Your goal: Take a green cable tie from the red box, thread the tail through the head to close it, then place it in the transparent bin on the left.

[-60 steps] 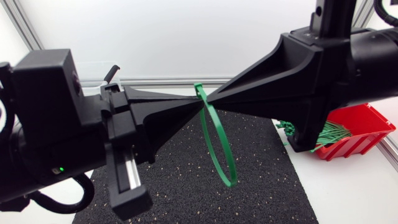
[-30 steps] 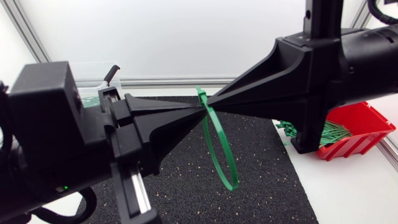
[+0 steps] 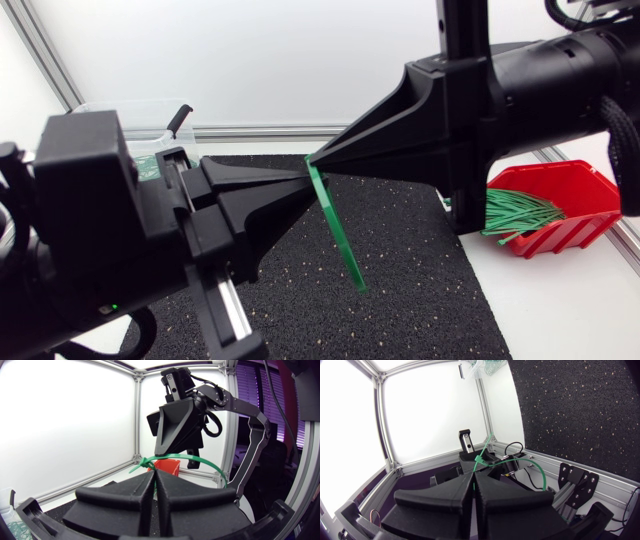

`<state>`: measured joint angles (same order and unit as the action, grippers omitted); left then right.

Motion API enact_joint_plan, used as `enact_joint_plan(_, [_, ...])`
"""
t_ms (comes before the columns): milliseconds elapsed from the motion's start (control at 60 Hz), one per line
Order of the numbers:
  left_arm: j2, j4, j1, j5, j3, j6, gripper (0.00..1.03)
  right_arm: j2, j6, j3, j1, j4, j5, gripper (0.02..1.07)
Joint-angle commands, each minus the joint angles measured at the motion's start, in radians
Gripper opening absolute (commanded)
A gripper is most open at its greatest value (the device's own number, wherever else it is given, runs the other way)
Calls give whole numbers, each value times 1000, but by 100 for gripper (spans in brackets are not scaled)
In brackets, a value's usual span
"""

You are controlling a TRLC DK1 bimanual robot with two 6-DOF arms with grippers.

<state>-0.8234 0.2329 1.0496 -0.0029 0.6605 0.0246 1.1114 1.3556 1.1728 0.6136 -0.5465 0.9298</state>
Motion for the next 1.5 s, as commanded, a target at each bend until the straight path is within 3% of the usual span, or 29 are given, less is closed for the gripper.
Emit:
enact_joint_plan(0, [23,29,23,21,-7,-22,4,33,-13,-10,2,-3,-26,8])
enact_joint_plan(867, [27,29,12,7,-19,-23,4,-5,-136,-50,-37,-81,-14,8])
enact_joint_plan(1150, [23,28,-2,7,-19,-17,4,-22,-171,-47,-38,-84,-13,17])
enact_joint_plan(1483, [21,25,0,7,-18,-14,4,-38,-188,-32,-31,-110,-11,17])
